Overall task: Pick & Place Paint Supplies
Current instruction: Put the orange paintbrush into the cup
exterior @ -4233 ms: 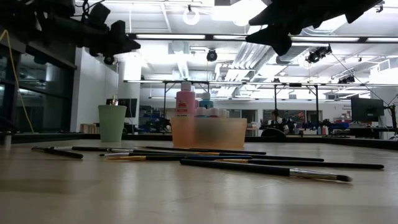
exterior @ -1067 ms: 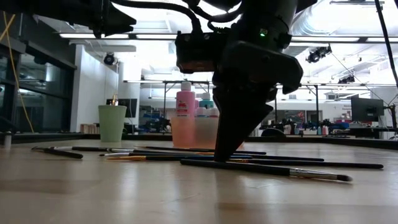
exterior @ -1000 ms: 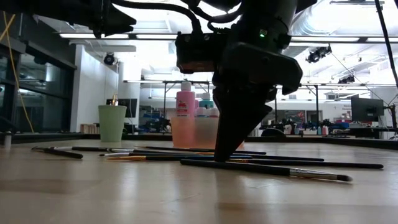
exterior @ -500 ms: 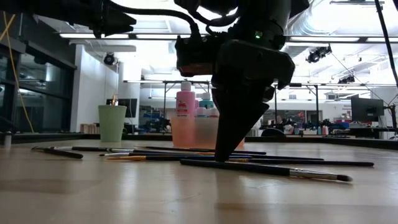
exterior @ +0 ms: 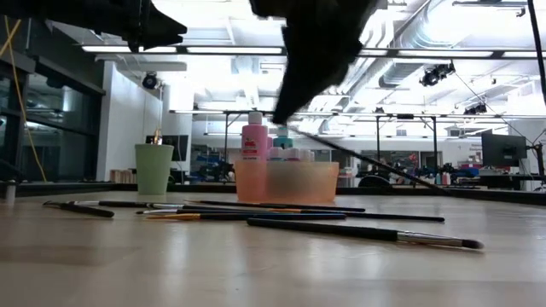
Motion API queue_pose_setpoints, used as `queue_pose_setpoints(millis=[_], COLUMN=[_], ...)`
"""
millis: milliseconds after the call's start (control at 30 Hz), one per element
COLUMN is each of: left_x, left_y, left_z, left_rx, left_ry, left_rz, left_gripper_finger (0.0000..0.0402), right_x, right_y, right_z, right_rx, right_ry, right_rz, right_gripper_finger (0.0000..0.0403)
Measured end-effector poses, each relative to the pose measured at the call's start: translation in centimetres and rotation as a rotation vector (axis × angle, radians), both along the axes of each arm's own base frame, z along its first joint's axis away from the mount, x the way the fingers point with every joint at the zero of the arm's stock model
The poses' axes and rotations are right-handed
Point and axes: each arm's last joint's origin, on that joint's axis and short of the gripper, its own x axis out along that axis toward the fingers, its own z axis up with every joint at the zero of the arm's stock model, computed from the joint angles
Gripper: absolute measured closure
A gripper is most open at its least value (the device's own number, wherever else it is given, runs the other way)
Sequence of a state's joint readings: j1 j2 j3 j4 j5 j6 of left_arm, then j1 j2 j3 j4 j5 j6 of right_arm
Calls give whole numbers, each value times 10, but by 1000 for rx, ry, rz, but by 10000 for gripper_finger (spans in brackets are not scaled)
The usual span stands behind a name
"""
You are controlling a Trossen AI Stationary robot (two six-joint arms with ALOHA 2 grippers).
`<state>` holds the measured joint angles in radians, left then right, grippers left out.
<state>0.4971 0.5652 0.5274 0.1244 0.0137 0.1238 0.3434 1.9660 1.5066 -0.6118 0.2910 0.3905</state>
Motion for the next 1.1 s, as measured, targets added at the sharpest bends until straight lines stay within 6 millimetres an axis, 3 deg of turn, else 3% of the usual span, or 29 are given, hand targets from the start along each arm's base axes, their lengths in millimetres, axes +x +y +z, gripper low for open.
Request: queue_pose_setpoints(millis=[200, 400, 733, 900, 1100], left_x=[0, 1, 4, 12, 25], left_y=[0, 0, -2, 1, 5], left_z=[0, -2, -5, -8, -15], left_rx=[0, -8, -13, -13, -25], left_ry=[1, 20, 45, 65, 107], left_rz=[-2, -5, -120, -149, -243], left_gripper_finger=[148, 148, 148, 148, 148], right_x=[1, -11, -49, -43, -24], right_y=[-20, -54, -103, -140, -178], right_z=[20, 22, 38, 53, 65], right_rx=[-215, -198, -217, -210, -199], right_ry=[-135, -286, -848, -1113, -1173], right_rz=[-118, -154, -150, -40, 70], right_gripper_finger=[400, 400, 400, 400, 400])
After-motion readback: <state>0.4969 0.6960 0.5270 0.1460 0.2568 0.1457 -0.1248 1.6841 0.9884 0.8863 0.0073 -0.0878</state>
